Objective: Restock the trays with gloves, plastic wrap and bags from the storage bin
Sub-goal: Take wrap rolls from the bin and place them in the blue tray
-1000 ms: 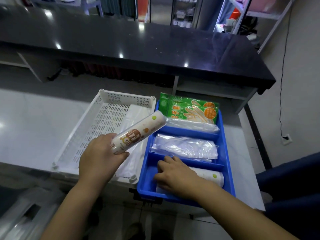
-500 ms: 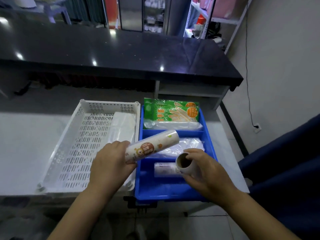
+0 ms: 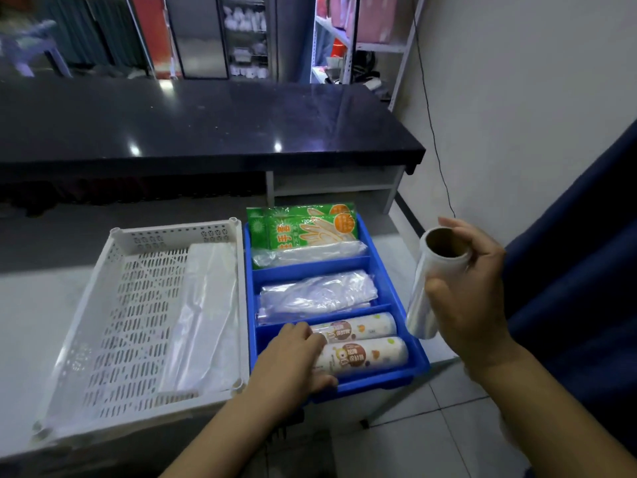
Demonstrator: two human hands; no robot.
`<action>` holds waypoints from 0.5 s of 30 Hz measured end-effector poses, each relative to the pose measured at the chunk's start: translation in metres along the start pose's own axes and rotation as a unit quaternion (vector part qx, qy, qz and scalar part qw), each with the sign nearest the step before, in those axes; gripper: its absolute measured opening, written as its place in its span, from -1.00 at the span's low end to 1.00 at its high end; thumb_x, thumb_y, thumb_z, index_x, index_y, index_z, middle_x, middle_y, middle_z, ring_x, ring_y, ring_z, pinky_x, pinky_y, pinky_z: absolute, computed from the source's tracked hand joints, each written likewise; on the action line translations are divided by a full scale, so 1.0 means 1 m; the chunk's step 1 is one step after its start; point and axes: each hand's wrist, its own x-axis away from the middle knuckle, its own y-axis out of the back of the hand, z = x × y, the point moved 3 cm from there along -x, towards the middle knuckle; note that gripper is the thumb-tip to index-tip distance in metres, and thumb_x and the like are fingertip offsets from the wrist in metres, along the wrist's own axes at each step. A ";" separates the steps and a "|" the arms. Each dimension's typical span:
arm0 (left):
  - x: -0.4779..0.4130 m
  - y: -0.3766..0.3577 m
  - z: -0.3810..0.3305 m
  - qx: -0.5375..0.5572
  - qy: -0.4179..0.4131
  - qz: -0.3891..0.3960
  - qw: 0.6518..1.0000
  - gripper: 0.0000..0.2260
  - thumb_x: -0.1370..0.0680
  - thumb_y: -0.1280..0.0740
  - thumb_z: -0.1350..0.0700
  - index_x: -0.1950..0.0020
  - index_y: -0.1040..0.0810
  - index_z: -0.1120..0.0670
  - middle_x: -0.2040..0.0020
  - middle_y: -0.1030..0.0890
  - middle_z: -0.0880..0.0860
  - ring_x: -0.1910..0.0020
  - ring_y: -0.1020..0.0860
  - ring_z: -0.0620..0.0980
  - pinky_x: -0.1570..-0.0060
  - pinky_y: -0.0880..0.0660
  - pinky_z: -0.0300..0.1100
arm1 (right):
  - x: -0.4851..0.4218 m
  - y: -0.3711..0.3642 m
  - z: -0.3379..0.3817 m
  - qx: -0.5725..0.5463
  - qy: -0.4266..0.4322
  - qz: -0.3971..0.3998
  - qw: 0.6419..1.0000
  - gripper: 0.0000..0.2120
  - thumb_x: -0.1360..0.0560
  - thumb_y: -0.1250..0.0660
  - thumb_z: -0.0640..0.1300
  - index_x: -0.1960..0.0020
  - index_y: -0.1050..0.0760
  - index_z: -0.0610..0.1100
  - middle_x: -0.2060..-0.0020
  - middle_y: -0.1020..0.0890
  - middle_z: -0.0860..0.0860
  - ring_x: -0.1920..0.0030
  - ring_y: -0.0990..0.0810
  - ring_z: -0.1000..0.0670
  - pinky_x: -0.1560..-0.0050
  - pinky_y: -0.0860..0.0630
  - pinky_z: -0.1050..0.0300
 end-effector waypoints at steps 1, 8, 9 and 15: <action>-0.002 -0.006 0.000 -0.006 -0.006 -0.002 1.000 -0.55 -0.37 -0.31 -0.26 -0.16 -0.43 -0.07 -0.13 -0.41 -0.06 -0.09 -0.33 -0.07 -0.03 -0.36 -0.18 | 0.000 0.002 -0.001 -0.001 -0.009 -0.010 1.000 -0.45 -0.40 -0.22 -0.16 -0.27 -0.12 0.21 -0.29 -0.32 0.09 -0.23 -0.44 0.12 -0.17 -0.48 0.28; -0.015 -0.029 0.005 0.002 0.035 0.016 0.999 -0.59 -0.43 -0.28 -0.24 -0.17 -0.37 -0.07 -0.14 -0.37 -0.04 -0.06 -0.27 -0.07 -0.06 -0.27 -0.16 | 0.006 -0.003 -0.003 0.006 -0.035 0.001 0.999 -0.48 -0.42 -0.20 -0.15 -0.27 -0.12 0.20 -0.30 -0.28 0.14 -0.25 -0.37 0.26 -0.10 -0.41 0.48; -0.016 -0.029 0.005 0.008 0.037 0.016 0.999 -0.60 -0.43 -0.29 -0.22 -0.17 -0.37 -0.07 -0.15 -0.37 -0.04 -0.07 -0.27 -0.07 -0.06 -0.27 -0.16 | 0.007 -0.005 -0.002 0.003 -0.033 0.009 0.999 -0.50 -0.42 -0.20 -0.16 -0.27 -0.14 0.17 -0.30 -0.28 0.13 -0.25 -0.36 0.28 -0.10 -0.40 0.50; -0.009 0.001 0.018 0.015 0.042 -0.081 0.996 -0.62 -0.46 -0.30 -0.11 -0.24 -0.39 -0.06 -0.20 -0.42 -0.05 -0.18 -0.31 -0.05 -0.18 -0.26 -0.16 | 0.005 -0.037 0.010 -0.009 -0.037 0.123 0.992 -0.52 -0.41 -0.22 -0.09 -0.29 -0.16 0.00 -0.34 -0.33 -0.10 -0.31 -0.41 -0.06 -0.16 -0.54 -0.01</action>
